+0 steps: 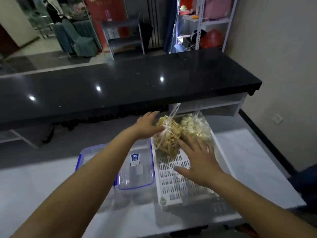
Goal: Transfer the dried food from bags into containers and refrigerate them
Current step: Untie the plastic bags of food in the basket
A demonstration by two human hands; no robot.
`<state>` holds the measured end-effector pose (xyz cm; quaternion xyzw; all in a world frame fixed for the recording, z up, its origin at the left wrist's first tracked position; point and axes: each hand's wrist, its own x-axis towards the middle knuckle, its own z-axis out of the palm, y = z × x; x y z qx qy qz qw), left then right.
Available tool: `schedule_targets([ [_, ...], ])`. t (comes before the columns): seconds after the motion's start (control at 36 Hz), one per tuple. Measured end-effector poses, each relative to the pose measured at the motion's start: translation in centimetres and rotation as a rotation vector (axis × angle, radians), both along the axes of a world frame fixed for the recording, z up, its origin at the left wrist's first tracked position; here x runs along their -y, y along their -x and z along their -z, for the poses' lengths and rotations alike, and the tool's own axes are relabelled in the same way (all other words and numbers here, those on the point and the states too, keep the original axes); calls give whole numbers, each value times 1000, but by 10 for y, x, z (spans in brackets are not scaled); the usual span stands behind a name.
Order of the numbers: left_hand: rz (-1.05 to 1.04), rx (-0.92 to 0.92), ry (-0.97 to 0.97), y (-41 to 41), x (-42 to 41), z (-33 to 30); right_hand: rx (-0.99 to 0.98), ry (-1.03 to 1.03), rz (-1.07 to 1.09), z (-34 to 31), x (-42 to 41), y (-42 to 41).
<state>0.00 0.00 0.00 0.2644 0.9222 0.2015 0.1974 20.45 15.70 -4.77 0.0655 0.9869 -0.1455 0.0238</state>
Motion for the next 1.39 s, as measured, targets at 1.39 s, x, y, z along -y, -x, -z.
schedule_targets([
  [1.39,-338,836,-507,-145,-12,17,413,1622,782,-68,-43,-59],
])
